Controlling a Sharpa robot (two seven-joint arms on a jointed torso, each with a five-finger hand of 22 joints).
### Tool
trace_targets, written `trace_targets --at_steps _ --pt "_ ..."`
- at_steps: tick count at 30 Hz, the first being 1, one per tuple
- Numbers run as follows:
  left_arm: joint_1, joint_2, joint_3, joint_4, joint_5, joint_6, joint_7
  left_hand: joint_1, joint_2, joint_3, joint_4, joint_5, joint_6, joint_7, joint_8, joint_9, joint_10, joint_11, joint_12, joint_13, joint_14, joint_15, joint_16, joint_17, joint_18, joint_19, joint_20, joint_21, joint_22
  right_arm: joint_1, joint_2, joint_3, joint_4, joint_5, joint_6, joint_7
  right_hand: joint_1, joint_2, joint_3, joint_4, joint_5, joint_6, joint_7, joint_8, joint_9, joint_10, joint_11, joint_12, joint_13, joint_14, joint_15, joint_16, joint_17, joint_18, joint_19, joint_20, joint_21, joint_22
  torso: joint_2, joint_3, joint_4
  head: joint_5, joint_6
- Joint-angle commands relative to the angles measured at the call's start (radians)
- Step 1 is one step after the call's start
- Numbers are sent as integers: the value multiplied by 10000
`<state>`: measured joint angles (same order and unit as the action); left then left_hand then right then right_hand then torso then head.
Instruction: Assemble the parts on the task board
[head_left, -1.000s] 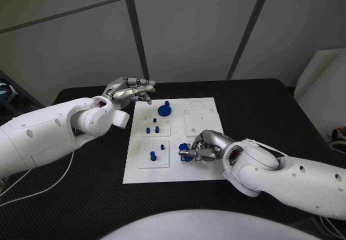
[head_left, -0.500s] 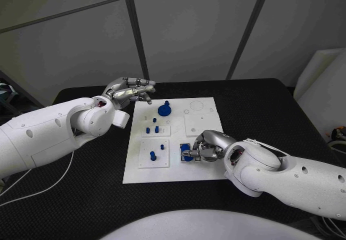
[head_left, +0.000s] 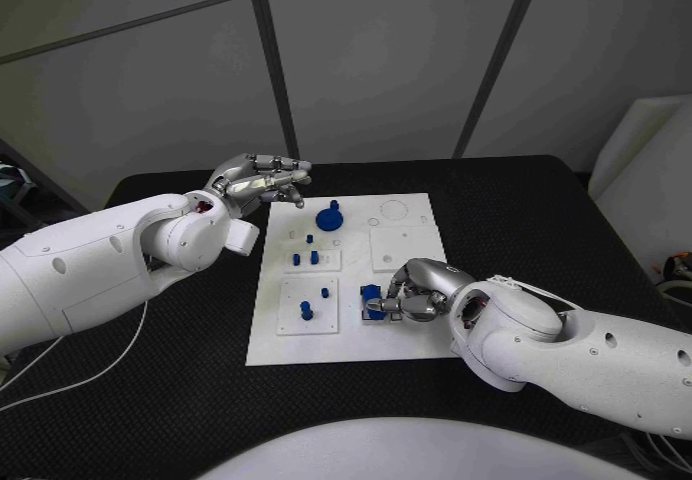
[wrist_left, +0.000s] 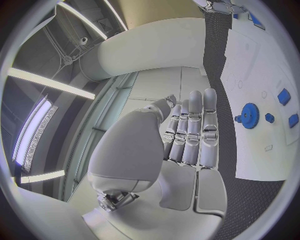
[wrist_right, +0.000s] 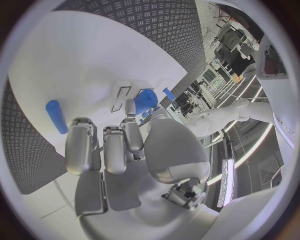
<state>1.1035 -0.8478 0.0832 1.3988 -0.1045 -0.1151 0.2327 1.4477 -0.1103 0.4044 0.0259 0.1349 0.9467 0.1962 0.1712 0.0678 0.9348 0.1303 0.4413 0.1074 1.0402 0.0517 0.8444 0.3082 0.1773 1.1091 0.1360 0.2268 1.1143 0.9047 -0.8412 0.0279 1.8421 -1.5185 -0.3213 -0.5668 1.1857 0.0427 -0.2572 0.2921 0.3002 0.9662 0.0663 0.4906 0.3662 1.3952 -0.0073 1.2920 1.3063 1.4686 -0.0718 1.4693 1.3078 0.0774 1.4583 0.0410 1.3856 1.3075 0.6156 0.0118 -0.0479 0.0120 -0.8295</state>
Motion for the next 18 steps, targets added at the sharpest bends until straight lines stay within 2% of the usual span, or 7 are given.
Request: trace_targets --at_steps 1,13,18 --pt "16 4 6 4 29 132 -22 -30 61 2 -69 31 -65 30 49 -10 -68 10 55 -9 -68 -16 -17 -9 18 -46 11 44 -12 3 -30 -7 45 -125 66 134 -134 32 -52 -3 -49 61 -42 50 9 53 -42 -44 12 669 -56 -1 717 -186 -14 -78 1 27 -7 3 -17 1 -16" --pt "15 -8 4 -3 28 166 -68 -30 61 2 -69 31 -65 30 49 -10 -68 10 55 -9 -68 -16 -17 -9 18 -46 11 44 -12 2 -279 -10 234 -77 -65 488 607 119 7 -192 -251 103 -72 75 54 112 -71 1 95 685 -80 39 796 -201 21 -100 51 109 0 3 -11 42 -49" --pt "15 4 3 -18 -21 183 -85 -27 65 5 -72 31 -67 32 50 -10 -70 11 56 -11 -70 -16 -17 -12 18 -47 11 45 -12 2 -319 -11 303 56 -327 730 387 129 -148 -21 -444 110 -61 69 61 124 -62 5 112 694 -74 65 843 -208 32 -100 68 137 -3 9 -24 49 -43"
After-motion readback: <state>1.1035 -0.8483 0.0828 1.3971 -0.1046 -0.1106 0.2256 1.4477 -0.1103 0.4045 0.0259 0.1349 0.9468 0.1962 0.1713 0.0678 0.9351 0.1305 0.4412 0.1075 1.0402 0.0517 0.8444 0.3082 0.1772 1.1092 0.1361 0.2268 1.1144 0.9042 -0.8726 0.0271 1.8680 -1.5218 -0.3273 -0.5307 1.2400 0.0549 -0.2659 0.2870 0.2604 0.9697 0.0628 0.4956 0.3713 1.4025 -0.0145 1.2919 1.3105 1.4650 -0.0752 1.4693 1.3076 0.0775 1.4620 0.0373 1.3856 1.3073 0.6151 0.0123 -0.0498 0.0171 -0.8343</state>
